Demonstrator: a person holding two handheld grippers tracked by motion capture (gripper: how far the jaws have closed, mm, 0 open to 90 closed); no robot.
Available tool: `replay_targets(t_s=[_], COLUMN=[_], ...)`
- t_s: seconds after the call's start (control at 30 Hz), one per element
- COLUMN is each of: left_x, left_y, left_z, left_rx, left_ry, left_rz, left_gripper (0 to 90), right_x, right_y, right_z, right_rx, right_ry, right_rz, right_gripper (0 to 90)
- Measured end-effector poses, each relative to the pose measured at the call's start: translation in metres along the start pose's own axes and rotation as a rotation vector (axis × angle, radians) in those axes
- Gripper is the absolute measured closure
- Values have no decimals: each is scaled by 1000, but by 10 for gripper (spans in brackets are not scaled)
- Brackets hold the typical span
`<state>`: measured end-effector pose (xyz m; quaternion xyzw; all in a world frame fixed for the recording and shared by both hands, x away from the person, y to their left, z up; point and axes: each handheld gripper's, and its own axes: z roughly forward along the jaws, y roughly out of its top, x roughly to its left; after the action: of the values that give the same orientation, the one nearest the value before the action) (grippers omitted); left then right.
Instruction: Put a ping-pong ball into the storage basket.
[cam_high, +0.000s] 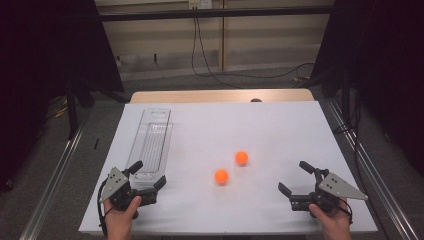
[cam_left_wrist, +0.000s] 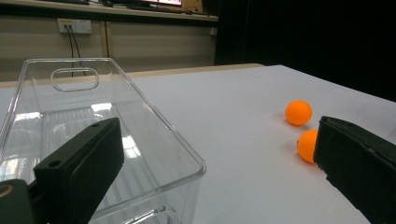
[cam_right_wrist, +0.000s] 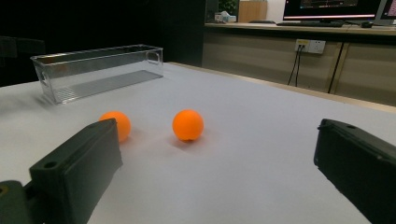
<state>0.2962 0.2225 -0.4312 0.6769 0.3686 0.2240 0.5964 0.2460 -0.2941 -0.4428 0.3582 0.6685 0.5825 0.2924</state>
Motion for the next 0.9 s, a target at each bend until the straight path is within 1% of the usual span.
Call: replay_targets(t_s=[0.17,0.23,0.33,0.37,0.43,0.47,0.5,0.57,0.67,0.7,0.77,0.8,0.83,0.9], left_x=[-1,-2,-2,-3,-3,-4,-4,-5,-5,-6,-7,-9,-9,-11], left_y=[0,0,0,0,0,0,1,1,2,2,2,3,4,5], left_z=[0,1,3,3,3,3,3,4,5,5,6,7,7,9], left_rx=[6,7,7,7,10,8,2,8,14,14,21,16,17,17], left_ry=[0,-8,-9,-11,-19,-18,-20,-17,-26,-29,-27,-37,-43,-48], left_rz=[6,-4,-3,-11,-4,-4,-14,-6,1,-2,4,-1,2,-3], left_gripper=[19,19,19,19,19,19,19,19,19,19,18,18,17,16], right_x=[0,0,0,-1,-1,-1,-1,-2,-2,-2,-3,-3,-3,-3], right_y=[0,0,0,0,0,0,0,0,0,0,0,0,0,0], right_z=[0,0,-1,-1,-1,-1,-1,-2,-3,-3,-3,-3,-3,-3], right_rx=[8,4,4,3,7,3,4,4,3,1,-1,-4,-3,-2], right_ry=[3,2,-1,-1,0,-3,-4,-6,-3,-4,-4,-1,0,1], right_rz=[-4,-4,-6,-9,-10,-3,-2,-1,-1,2,1,5,6,5], right_gripper=[3,3,3,3,4,4,4,4,6,8,10,11,11,11])
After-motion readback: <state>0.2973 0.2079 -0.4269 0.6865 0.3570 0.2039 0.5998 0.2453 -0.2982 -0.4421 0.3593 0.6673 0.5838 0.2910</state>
